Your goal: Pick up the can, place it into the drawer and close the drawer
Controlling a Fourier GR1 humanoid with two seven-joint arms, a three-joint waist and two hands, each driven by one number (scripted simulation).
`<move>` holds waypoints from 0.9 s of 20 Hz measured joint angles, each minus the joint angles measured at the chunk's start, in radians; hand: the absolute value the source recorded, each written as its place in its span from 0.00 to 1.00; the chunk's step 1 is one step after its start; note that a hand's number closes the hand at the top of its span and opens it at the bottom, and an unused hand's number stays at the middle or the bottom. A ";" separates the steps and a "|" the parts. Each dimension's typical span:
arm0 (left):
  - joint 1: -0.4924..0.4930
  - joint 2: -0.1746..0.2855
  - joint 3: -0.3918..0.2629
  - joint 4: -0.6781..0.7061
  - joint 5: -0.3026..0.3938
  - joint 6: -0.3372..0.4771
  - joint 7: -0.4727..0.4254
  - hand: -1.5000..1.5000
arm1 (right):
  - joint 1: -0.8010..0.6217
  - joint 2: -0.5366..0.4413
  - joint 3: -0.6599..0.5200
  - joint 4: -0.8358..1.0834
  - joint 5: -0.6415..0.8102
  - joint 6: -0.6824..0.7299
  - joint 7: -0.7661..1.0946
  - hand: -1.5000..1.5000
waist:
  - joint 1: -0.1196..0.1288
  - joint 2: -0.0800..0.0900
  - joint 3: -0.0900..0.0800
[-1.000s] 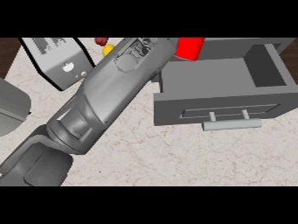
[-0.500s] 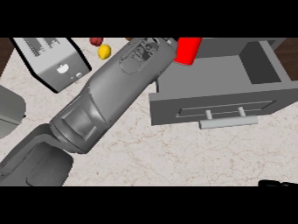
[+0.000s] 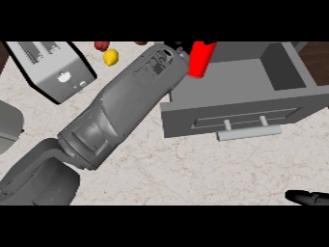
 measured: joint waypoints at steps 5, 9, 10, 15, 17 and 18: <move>0.016 0.000 -0.033 0.023 0.019 0.028 -0.019 0.00 | -0.014 -0.005 0.011 -0.007 0.005 0.001 0.014 0.00 | -0.012 0.003 0.000; 0.019 0.000 -0.055 0.022 0.039 0.068 -0.018 0.00 | -0.026 -0.003 0.020 0.004 0.018 -0.003 0.007 0.00 | -0.018 0.004 0.000; 0.025 0.000 -0.060 0.024 0.043 0.079 -0.023 0.00 | -0.027 -0.003 0.023 0.001 0.020 -0.004 0.011 0.00 | -0.022 0.005 0.000; 0.048 0.000 -0.080 0.017 0.070 0.115 -0.042 0.00 | -0.018 -0.006 0.024 -0.018 0.012 0.003 0.013 0.00 | -0.023 0.004 0.000; 0.047 0.000 -0.083 0.015 0.082 0.127 -0.047 0.00 | -0.011 -0.006 0.025 -0.040 0.017 0.001 0.018 0.00 | -0.021 0.002 0.000; 0.045 0.000 -0.080 0.016 0.090 0.129 -0.052 0.00 | -0.015 -0.011 0.027 -0.053 0.025 -0.002 0.025 0.00 | -0.021 0.002 -0.001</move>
